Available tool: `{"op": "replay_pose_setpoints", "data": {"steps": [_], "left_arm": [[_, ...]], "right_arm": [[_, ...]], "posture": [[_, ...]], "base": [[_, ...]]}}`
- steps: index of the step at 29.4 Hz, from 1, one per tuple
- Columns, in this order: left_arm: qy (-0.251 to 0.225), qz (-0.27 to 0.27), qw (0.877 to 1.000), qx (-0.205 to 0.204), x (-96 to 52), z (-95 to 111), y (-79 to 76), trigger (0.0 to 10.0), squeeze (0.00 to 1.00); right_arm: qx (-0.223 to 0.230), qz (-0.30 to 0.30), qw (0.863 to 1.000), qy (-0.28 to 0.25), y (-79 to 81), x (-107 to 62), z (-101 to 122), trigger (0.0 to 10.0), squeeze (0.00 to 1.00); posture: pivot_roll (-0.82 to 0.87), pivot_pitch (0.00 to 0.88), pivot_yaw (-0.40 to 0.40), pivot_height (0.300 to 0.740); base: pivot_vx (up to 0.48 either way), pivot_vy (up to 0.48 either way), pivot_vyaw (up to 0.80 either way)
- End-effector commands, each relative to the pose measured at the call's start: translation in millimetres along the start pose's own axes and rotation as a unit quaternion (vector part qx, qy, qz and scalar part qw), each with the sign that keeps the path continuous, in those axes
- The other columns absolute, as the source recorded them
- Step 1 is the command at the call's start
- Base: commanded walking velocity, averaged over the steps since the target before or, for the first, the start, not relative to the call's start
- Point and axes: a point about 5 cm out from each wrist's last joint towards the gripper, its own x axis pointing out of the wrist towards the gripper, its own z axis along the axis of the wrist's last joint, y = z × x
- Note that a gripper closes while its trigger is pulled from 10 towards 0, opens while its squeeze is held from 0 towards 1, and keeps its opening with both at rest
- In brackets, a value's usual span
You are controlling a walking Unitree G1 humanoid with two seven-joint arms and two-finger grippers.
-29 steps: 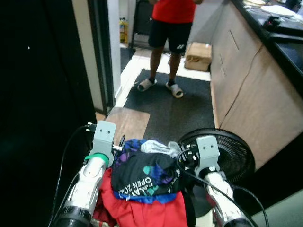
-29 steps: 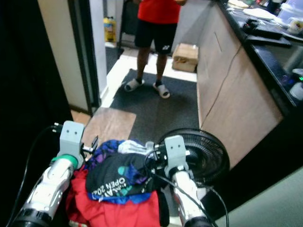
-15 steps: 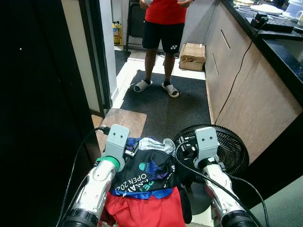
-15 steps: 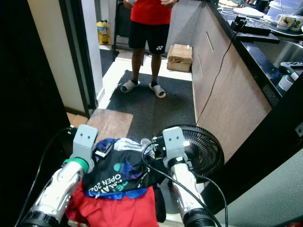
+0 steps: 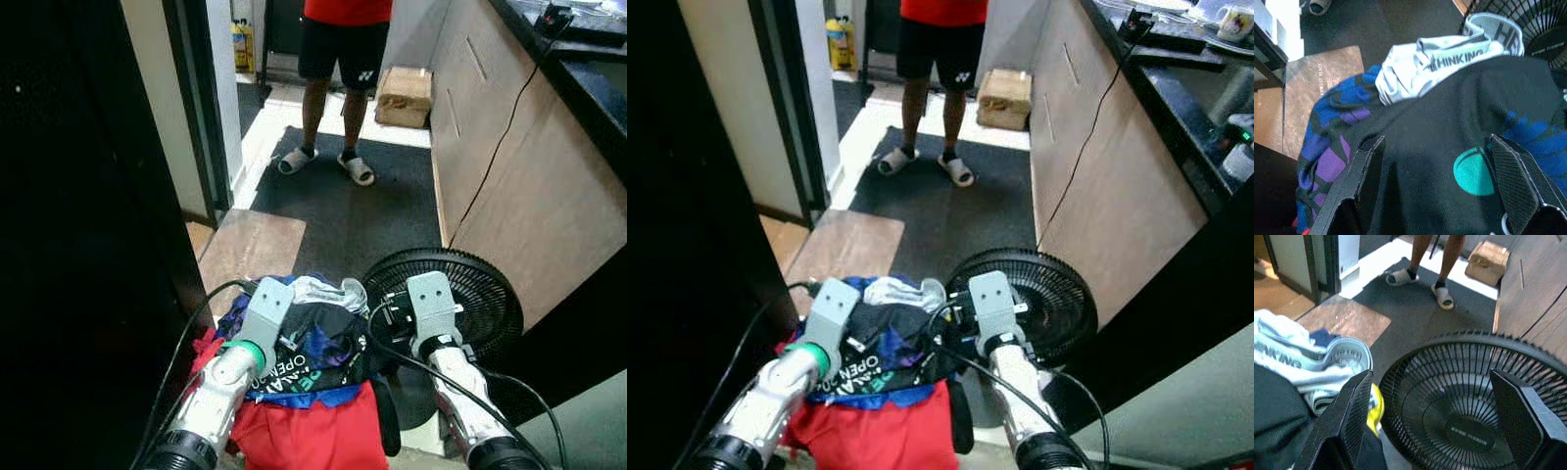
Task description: Clothes washing
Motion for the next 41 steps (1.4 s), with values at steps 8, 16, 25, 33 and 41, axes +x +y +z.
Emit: {"op": "replay_pose_setpoints", "data": {"steps": [8,16,25,33,41], "left_arm": [[0.049,-0.009,0.999,0.015,-5.6,-23.3,4.0,10.0,0.0],[0.103,-0.019,0.994,0.025,-18.4,-55.8,7.5,10.0,0.0],[0.097,-0.007,0.995,0.02,-16.4,-52.6,9.3,10.0,0.0],[0.09,0.004,0.996,0.015,-14.5,-49.4,12.7,10.0,0.0],[0.089,0.005,0.996,0.012,-15.3,-51.5,11.9,10.0,0.0]], "right_arm": [[-0.014,0.001,0.999,0.048,-0.2,-9.2,-22.8,10.0,0.0],[-0.014,-0.004,0.998,0.056,-3.4,-12.1,-27.3,10.0,0.0],[-0.003,0.024,0.996,0.087,3.9,-15.2,-37.4,0.0,0.0],[0.01,0.047,0.994,0.094,13.3,-16.3,-40.0,0.0,0.0],[0.02,0.041,0.994,0.094,13.2,-21.0,-44.2,4.6,0.0]], "posture": [[0.1,0.186,0.051,0.74],[0.09,0.197,0.058,0.74],[0.1,0.184,0.047,0.74],[0.09,0.182,0.04,0.74],[0.09,0.184,0.038,0.74]], "base": [[0.0,0.0,0.0],[0.0,0.0,0.0],[0.0,0.0,0.0],[0.0,0.0,0.0],[0.0,0.0,0.0]]}}
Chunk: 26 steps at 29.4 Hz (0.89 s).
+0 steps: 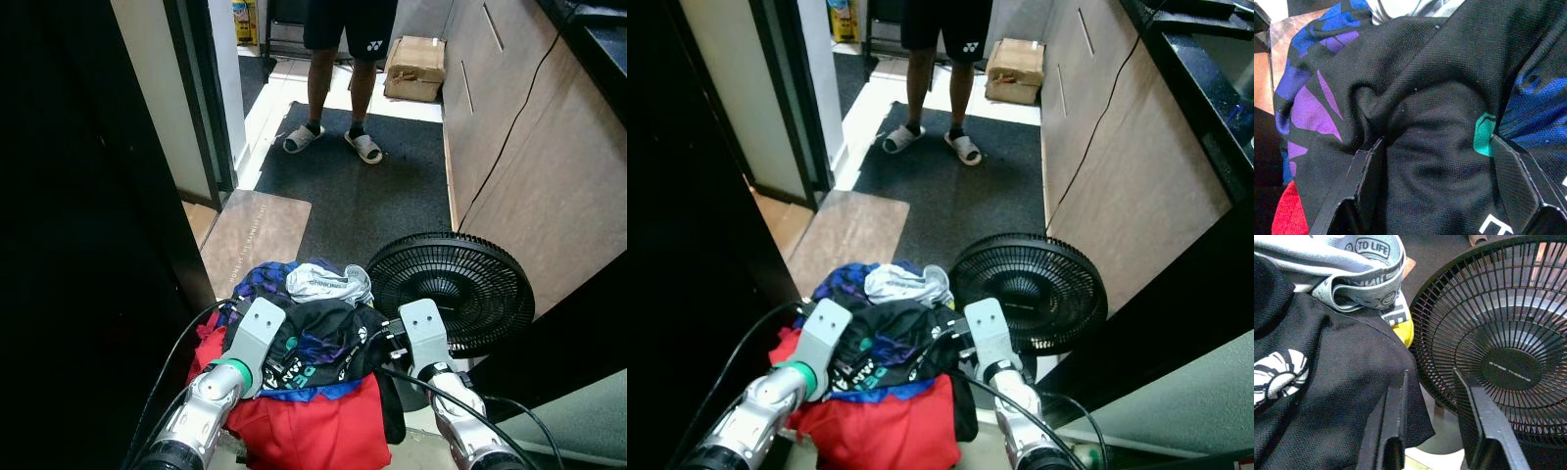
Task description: Clothes washing
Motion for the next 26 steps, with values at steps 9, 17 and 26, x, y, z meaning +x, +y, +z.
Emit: {"op": "replay_pose_setpoints", "data": {"steps": [9,17,26], "left_arm": [[0.041,-0.006,0.999,-0.009,-1.8,-19.9,-5.4,10.0,1.0],[0.043,-0.01,0.999,-0.008,-2.7,-22.5,-6.8,10.0,1.0],[0.04,-0.013,0.999,-0.006,-2.6,-22.9,-7.7,0.0,0.0]], "right_arm": [[0.011,-0.012,1.0,0.005,-2.8,-2.7,-5.6,10.0,0.0],[0.013,-0.013,1.0,0.007,-2.3,-3.3,-6.8,10.0,0.0],[0.013,-0.014,1.0,0.008,-2.9,-3.0,-7.1,10.0,0.0]], "posture": [[0.09,0.181,0.041,0.74],[0.09,0.179,0.042,0.74],[0.09,0.179,0.042,0.74]], "base": [[0.0,0.0,0.0],[0.0,0.0,0.0],[0.0,0.0,0.0]]}}
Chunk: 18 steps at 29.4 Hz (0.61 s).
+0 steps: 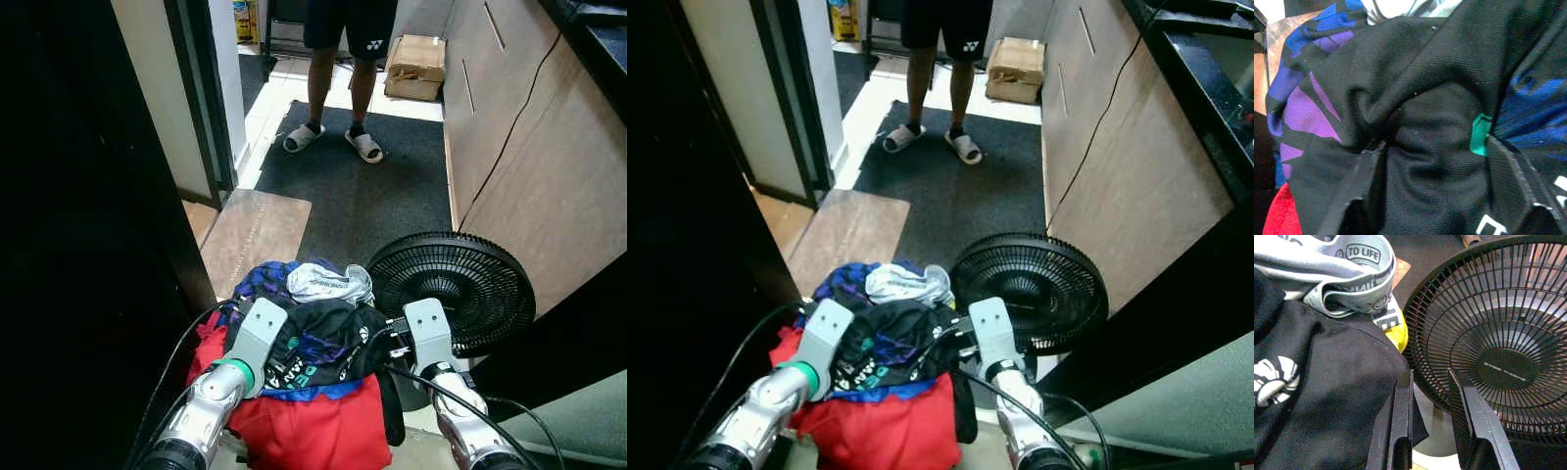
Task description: Clothes washing
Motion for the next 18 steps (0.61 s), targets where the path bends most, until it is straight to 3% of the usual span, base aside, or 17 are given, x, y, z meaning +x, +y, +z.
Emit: {"op": "replay_pose_setpoints", "data": {"steps": [1,18], "left_arm": [[0.043,-0.007,0.999,-0.004,-5.2,-22.3,-4.7,0.0,0.0],[0.01,-0.004,1.0,-0.009,-2.5,-6.6,-3.7,0.0,0.0]], "right_arm": [[0.004,-0.002,1.0,0.013,0.1,-3.2,-7.7,10.0,0.0],[0.004,-0.004,1.0,0.012,-1.7,-2.8,-7.0,10.0,0.0]], "posture": [[0.08,0.18,0.039,0.74],[0.08,0.175,0.037,0.74]], "base": [[0.0,0.0,0.0],[0.0,0.0,0.0]]}}
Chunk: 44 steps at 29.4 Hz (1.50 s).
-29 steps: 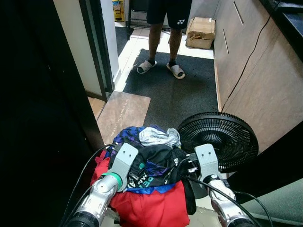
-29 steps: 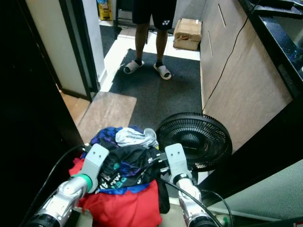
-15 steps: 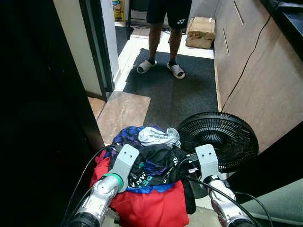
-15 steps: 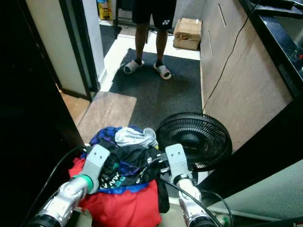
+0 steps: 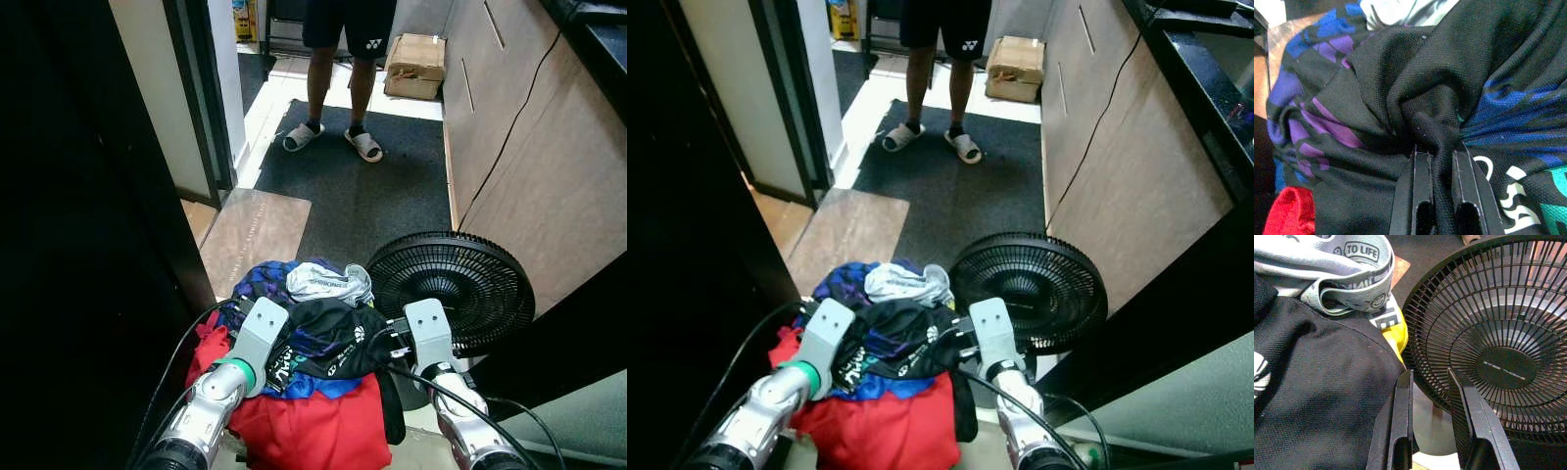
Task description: Clothes washing
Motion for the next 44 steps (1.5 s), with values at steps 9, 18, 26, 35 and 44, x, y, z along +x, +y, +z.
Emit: {"op": "replay_pose_setpoints", "data": {"steps": [9,18,26,35,44], "left_arm": [[-0.143,0.001,0.989,-0.042,-21.6,73.2,15.0,10.0,0.0],[-0.3,0.023,0.952,-0.049,-60.9,165.6,36.9,10.0,0.0],[-0.402,0.06,0.911,-0.067,-93.9,232.6,64.0,10.0,0.0],[-0.437,0.048,0.894,-0.082,-113.0,256.4,58.6,10.0,0.0],[-0.325,0.094,0.937,-0.082,-88.6,194.5,52.5,10.0,0.0]], "right_arm": [[0.01,-0.007,0.999,-0.039,-4.1,3.4,16.8,10.0,0.0],[0.031,-0.005,0.99,-0.137,-2.4,11.5,67.8,10.0,0.0],[0.047,0.003,0.969,-0.241,0.4,10.7,128.8,10.0,0.0],[0.071,-0.005,0.945,-0.318,-6.8,-2.3,178.7,10.0,0.0],[0.087,-0.05,0.938,-0.332,-12.4,-16.8,184.5,10.0,0.0]], "posture": [[0.08,0.151,0.04,0.74],[0.1,0.106,0.035,0.74],[0.11,0.062,0.016,0.74],[0.11,0.045,0.001,0.74],[0.1,0.002,-0.015,0.74]], "base": [[0.0,0.0,0.0],[0.0,0.0,0.0],[0.0,0.0,0.0],[0.0,0.0,0.0],[0.0,0.0,0.0]]}}
